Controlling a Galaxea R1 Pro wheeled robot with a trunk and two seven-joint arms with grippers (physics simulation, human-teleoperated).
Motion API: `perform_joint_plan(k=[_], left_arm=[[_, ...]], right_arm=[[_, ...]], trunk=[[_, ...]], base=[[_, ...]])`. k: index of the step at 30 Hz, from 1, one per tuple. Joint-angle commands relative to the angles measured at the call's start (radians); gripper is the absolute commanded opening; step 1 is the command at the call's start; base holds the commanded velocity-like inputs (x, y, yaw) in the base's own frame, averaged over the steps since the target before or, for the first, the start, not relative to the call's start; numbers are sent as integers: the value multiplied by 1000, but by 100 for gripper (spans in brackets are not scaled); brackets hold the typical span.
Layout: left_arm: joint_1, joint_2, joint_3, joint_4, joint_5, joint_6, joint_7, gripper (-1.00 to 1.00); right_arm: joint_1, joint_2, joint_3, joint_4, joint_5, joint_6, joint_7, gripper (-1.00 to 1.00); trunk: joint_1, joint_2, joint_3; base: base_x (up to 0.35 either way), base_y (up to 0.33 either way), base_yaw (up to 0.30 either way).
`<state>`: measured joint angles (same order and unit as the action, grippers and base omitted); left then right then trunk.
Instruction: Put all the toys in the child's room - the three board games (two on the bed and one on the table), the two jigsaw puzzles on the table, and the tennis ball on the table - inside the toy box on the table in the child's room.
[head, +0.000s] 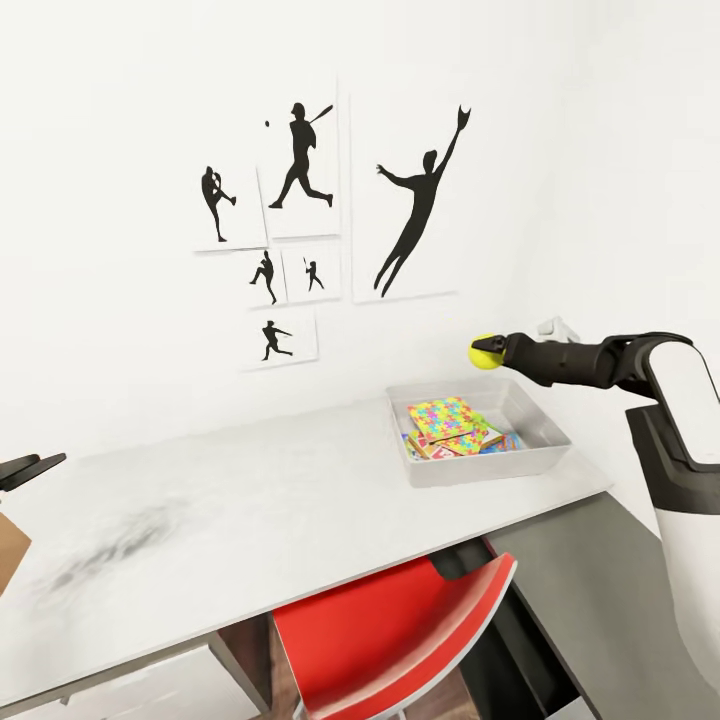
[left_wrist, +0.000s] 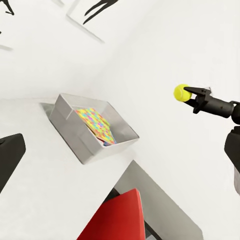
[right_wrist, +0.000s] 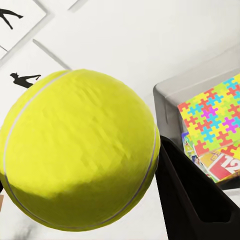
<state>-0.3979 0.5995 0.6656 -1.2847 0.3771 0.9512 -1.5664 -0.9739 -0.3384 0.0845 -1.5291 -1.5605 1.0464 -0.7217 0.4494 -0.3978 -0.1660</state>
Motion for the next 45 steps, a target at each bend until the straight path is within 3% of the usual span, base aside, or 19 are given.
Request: perform_joint_plan(k=[1,8,32,45], left_arm=[[-1,0,0,0,-1,11,-4,100],[-1,0,0,0,-1,11,-4,100],[-1,-1,1,0,-1,11,-4,100],[-1,-1,2,-1,-1,12,-4,100]], right_arm=[[-1,-1,1,-1,-12,1,-13,-100],[0,-1,1,-2,-11,0,-13,-100],[2,-3,-2,-3,-22,1,-11,-100],[1,-2,-2,-4,-23,1,-10,-100]], trunk=[[1,-2,-2],[1,-2,0],[1,-2,28],[1,-2,35]], base=[[0,0,0],[0,0,-50],[84,34,-204],[144,31,-20]])
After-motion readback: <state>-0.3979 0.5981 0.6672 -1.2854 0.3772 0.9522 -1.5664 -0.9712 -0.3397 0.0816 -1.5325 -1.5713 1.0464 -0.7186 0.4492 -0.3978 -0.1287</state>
